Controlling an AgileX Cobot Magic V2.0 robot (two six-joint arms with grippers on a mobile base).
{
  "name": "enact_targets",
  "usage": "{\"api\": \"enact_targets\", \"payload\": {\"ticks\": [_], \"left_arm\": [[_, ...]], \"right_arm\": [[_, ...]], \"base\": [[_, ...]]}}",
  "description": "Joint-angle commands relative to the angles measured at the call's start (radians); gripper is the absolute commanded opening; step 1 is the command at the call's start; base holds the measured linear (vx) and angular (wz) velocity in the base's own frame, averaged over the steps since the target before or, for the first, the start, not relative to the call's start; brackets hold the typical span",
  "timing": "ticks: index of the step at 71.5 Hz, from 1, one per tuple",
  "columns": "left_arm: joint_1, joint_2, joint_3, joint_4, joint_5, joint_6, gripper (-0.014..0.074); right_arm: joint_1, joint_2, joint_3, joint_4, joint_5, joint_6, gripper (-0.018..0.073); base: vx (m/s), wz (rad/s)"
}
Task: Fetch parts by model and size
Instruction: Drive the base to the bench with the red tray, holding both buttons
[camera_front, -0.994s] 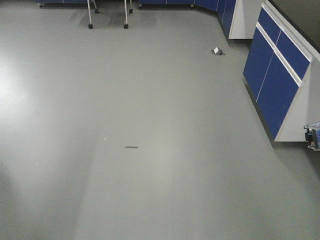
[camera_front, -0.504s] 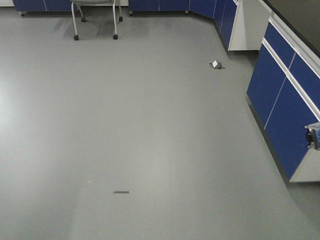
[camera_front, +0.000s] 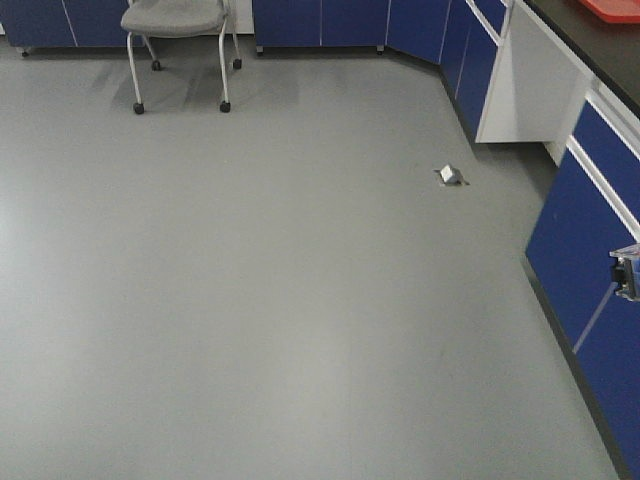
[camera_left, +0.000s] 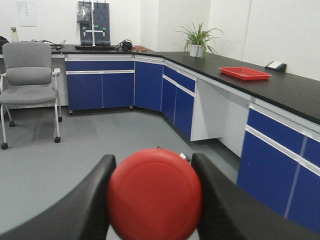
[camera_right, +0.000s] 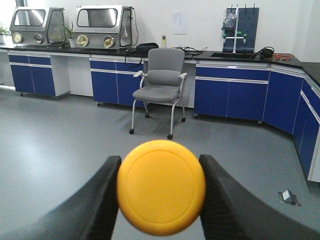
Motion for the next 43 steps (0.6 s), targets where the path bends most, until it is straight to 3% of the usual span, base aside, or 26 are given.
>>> {"api": "enact_targets", "payload": {"ticks": [1,43], "left_arm": [[-0.003,0.02,-0.023,0.002,-0.077,-0.008,-0.0007],[-0.003,0.02,-0.023,0.002,-0.077,-0.008,-0.0007]], "right_arm": [[-0.005,0.009,-0.029,-0.011,-0.087,-0.004,-0.0002],[-0.005,0.009,-0.029,-0.011,-0.087,-0.004,-0.0002]], "base": [[0.65,0.08],[0.64,-0.01]]}}
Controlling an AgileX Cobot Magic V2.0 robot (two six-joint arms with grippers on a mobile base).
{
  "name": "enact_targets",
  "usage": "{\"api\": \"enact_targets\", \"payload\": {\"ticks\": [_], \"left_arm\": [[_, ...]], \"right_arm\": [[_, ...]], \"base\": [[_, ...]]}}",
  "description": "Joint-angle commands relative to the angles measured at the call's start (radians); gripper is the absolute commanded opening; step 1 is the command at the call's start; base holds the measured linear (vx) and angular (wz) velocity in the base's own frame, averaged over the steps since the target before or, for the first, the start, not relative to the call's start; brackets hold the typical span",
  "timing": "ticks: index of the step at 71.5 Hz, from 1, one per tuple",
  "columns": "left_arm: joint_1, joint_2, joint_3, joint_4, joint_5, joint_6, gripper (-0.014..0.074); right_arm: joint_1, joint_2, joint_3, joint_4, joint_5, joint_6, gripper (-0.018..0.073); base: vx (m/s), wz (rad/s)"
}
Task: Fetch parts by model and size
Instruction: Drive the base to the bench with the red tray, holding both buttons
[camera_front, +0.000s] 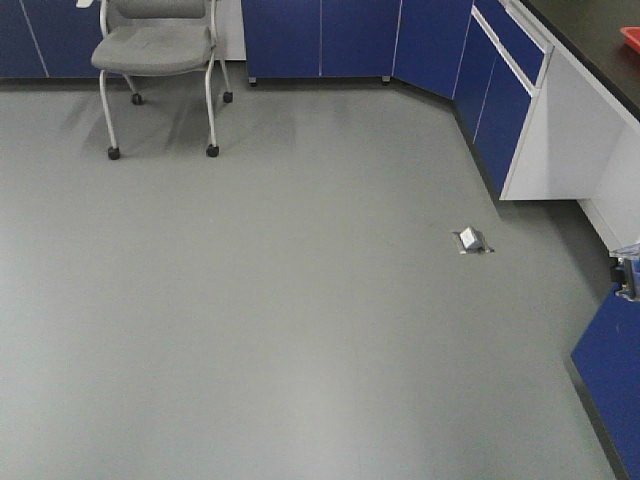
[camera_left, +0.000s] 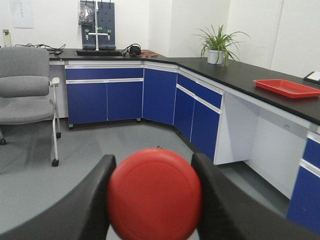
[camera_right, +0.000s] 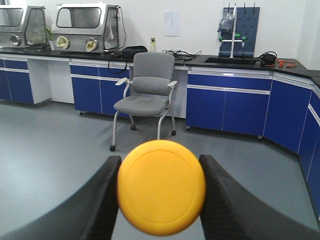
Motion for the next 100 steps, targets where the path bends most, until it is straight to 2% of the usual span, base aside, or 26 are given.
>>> {"api": "enact_targets", "payload": {"ticks": [1,100], "left_arm": [[-0.003,0.02,-0.023,0.002,-0.077,-0.008,-0.0007],[-0.003,0.02,-0.023,0.002,-0.077,-0.008,-0.0007]], "right_arm": [[-0.005,0.009,-0.029,-0.011,-0.087,-0.004,-0.0002],[-0.005,0.009,-0.029,-0.011,-0.087,-0.004,-0.0002]], "base": [[0.64,-0.04],[0.58,0.0]]}}
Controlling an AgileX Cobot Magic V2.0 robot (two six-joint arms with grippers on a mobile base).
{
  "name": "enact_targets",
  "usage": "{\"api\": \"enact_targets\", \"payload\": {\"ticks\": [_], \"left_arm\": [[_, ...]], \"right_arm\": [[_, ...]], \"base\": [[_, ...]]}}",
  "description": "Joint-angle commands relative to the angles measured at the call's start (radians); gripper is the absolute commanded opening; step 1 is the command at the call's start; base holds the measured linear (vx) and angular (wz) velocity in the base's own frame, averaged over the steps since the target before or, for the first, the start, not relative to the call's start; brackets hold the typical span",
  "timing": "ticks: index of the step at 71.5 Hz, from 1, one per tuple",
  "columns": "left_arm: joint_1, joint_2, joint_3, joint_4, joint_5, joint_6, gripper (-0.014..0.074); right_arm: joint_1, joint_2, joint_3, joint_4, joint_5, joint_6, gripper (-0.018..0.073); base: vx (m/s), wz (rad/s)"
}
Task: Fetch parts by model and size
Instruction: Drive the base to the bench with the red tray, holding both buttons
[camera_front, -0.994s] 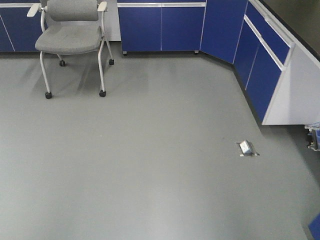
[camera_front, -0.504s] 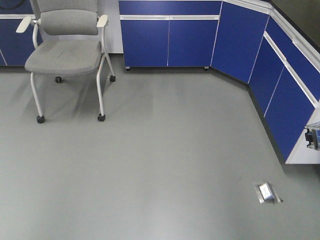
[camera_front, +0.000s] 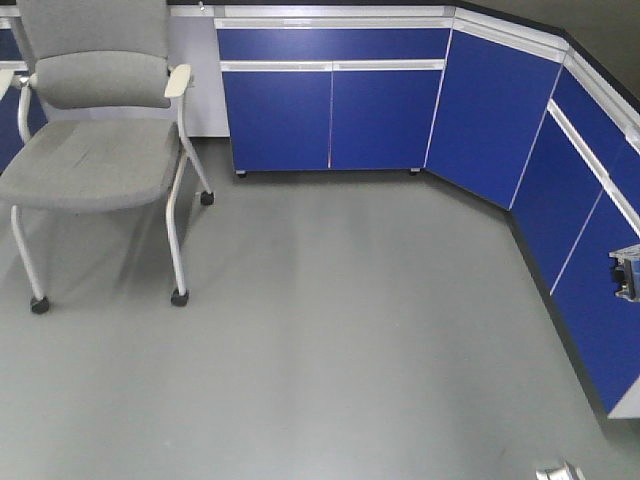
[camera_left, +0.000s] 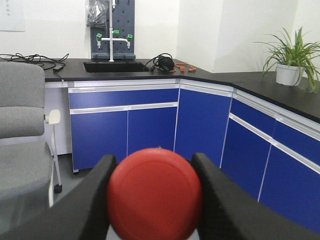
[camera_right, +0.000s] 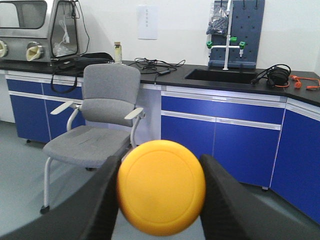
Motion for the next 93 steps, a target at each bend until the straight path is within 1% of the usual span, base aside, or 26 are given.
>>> {"api": "enact_targets", "payload": {"ticks": [1,28,44,60,93], "left_arm": [[-0.003,0.02,-0.023,0.002,-0.076,-0.008,-0.0007],[-0.003,0.02,-0.023,0.002,-0.076,-0.008,-0.0007],[-0.003,0.02,-0.023,0.002,-0.076,-0.008,-0.0007],[-0.003,0.02,-0.023,0.002,-0.076,-0.008,-0.0007],[-0.003,0.02,-0.023,0.002,-0.076,-0.008,-0.0007]], "right_arm": [[-0.005,0.009,-0.029,-0.011,-0.087,-0.004,-0.0002],[-0.005,0.009,-0.029,-0.011,-0.087,-0.004,-0.0002],[-0.005,0.009,-0.029,-0.011,-0.087,-0.004,-0.0002],[-0.005,0.009,-0.029,-0.011,-0.087,-0.004,-0.0002],[-0.005,0.009,-0.029,-0.011,-0.087,-0.004,-0.0002]], "base": [[0.51,-0.06],[0.48,-0.1],[0.42,-0.38],[0.38,-0.79],[0.3,-0.97]]}}
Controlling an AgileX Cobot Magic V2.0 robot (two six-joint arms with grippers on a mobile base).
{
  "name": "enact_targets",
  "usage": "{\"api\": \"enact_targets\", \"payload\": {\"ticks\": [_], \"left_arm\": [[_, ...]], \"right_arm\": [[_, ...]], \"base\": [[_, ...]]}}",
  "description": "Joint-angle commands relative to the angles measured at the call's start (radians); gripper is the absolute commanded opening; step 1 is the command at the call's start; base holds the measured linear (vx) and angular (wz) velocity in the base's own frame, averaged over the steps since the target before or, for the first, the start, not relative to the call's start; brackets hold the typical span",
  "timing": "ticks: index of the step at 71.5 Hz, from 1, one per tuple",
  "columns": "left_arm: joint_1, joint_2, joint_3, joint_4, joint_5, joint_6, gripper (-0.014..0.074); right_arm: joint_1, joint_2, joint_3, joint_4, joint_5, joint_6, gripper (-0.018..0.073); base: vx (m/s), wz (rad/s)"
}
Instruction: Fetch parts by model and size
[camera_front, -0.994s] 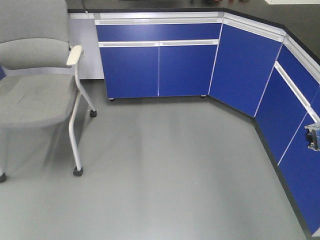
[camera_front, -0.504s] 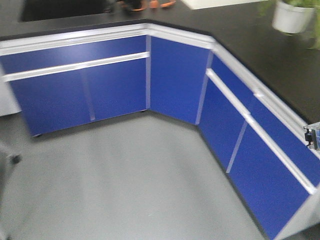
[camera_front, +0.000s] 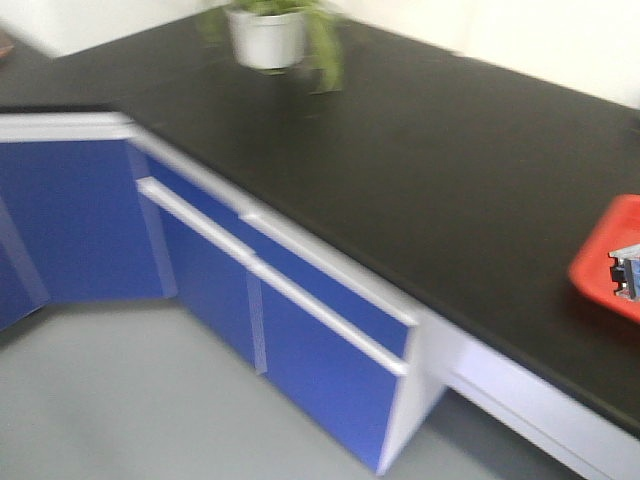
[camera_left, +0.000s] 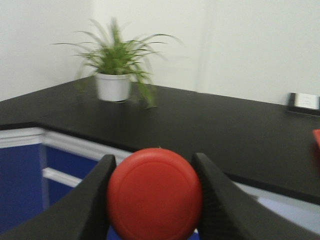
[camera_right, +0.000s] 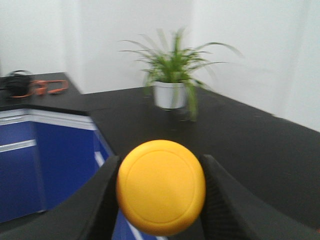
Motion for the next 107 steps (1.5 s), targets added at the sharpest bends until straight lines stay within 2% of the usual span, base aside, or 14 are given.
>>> {"api": "enact_targets", "payload": {"ticks": [1,60,107], "left_arm": [[-0.003,0.02,-0.023,-0.001,-0.076,-0.008,-0.0007],[-0.006,0.02,-0.023,-0.001,-0.076,-0.008,-0.0007],[-0.006,0.02,-0.023,-0.001,-0.076,-0.008,-0.0007]], "right_arm": [[-0.005,0.009,-0.029,-0.011,-0.087,-0.004,-0.0002],[-0.005,0.009,-0.029,-0.011,-0.087,-0.004,-0.0002],[-0.005,0.009,-0.029,-0.011,-0.087,-0.004,-0.0002]], "base": [[0.24,-0.92],[0.13,-0.82],[0.06,-0.16]]}}
